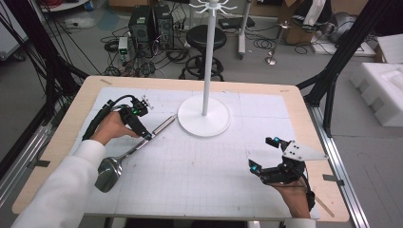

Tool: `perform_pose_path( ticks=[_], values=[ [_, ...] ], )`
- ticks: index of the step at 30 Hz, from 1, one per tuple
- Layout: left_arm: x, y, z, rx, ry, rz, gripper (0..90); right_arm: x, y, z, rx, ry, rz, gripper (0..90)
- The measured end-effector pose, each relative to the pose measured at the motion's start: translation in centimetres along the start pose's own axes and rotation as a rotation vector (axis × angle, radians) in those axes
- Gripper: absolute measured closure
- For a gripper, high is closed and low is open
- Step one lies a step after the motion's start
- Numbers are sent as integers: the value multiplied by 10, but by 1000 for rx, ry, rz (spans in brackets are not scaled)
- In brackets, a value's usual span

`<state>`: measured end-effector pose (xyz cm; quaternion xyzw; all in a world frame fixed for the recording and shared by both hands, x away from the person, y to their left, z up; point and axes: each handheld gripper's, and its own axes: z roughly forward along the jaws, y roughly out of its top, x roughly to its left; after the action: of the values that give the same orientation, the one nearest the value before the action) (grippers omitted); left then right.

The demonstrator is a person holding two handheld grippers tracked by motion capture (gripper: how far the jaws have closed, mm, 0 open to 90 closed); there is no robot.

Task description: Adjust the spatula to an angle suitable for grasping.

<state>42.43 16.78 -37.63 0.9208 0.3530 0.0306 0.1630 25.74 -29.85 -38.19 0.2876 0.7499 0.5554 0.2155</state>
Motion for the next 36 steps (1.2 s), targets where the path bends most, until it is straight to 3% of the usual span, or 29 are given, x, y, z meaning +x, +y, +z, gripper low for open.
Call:
perform_pose_path(
  ticks=[12,36],
  values=[
    [-1,5,16,72,-10,-5,403,1,1,1,1,6,-4,8],
    [-3,7,32,106,3,18,563,1,0,1,-1,7,2,8]
  ],
)
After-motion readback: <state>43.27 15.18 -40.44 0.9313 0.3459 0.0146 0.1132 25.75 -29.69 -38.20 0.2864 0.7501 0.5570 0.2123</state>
